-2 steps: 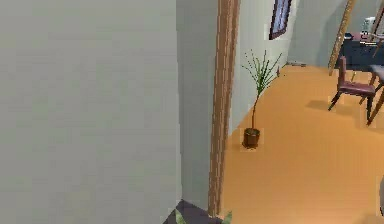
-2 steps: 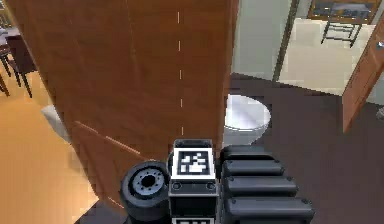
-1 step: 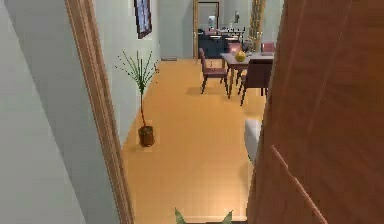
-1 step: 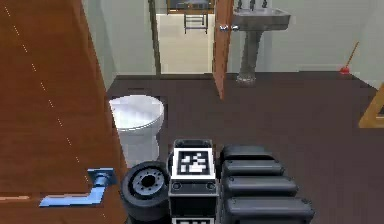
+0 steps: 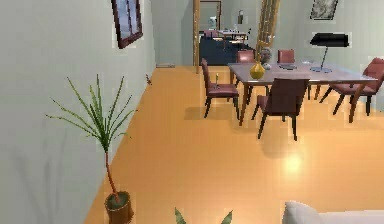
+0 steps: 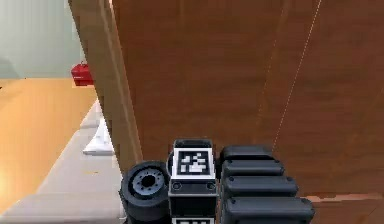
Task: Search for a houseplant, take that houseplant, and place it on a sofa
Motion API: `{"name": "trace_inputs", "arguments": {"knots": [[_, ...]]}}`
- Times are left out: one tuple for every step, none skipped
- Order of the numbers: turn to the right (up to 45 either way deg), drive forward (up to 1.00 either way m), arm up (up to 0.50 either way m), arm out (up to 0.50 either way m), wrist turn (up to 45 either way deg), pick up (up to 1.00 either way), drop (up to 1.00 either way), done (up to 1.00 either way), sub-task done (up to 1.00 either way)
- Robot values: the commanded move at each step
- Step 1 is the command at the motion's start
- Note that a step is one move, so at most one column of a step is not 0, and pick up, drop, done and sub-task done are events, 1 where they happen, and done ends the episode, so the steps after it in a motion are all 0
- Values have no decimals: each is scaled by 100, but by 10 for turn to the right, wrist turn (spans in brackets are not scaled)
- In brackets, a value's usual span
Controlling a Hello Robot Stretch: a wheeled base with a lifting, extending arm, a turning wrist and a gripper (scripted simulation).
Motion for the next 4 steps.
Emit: {"name": "trace_inputs", "arguments": {"knots": [[0, 40, 0, 0, 0, 0, 0, 0, 0], [150, 0, 0, 0, 0, 0, 0, 0, 0], [0, 65, 0, 0, 0, 0, 0, 0, 0], [270, 0, 0, 0, 0, 0, 0, 0, 0]]}}
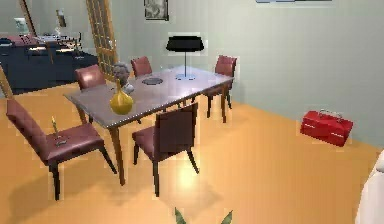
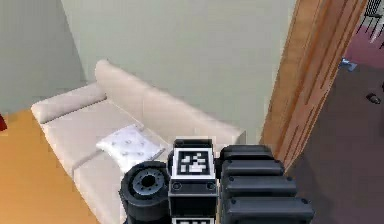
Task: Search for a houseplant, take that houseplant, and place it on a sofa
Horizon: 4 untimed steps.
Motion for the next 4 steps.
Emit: {"name": "trace_inputs", "arguments": {"knots": [[0, 25, 0, 0, 0, 0, 0, 0, 0], [420, 0, 0, 0, 0, 0, 0, 0, 0], [0, 100, 0, 0, 0, 0, 0, 0, 0], [90, 0, 0, 0, 0, 0, 0, 0, 0]]}}
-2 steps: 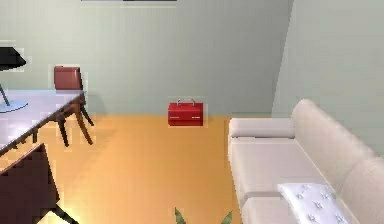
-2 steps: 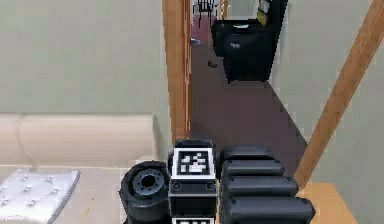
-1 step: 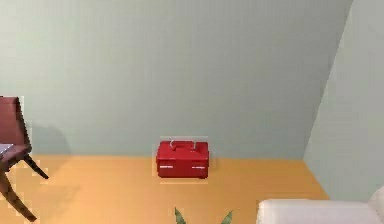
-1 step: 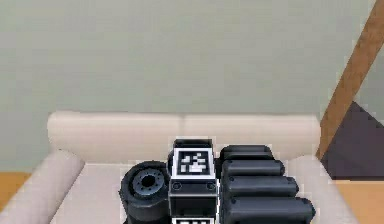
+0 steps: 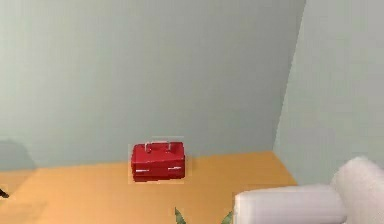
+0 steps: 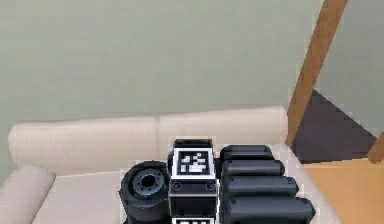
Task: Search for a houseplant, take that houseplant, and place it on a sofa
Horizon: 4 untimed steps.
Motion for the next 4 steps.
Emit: {"name": "trace_inputs", "arguments": {"knots": [[0, 5, 0, 0, 0, 0, 0, 0, 0], [450, 0, 0, 0, 0, 0, 0, 0, 0], [300, 0, 0, 0, 0, 0, 0, 0, 0], [-450, 0, 0, 0, 0, 0, 0, 0, 0]]}}
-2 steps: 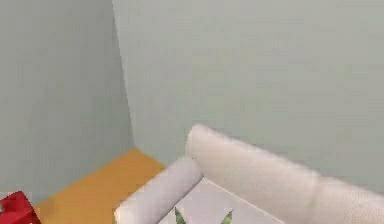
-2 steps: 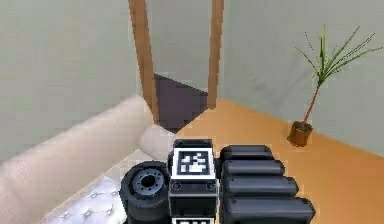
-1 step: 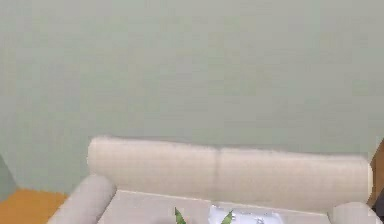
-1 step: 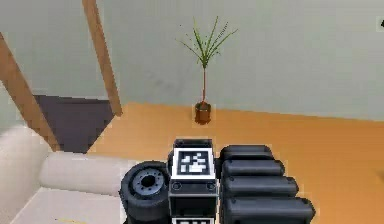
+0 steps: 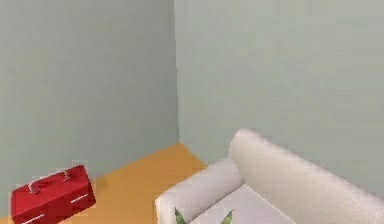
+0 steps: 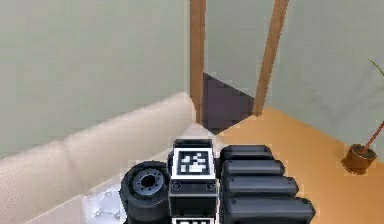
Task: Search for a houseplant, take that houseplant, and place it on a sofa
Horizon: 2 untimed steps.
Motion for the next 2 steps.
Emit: {"name": "trace_inputs", "arguments": {"knots": [[-90, 0, 0, 0, 0, 0, 0, 0, 0], [0, 0, 0, 38, 0, 0, 0, 0, 0]]}}
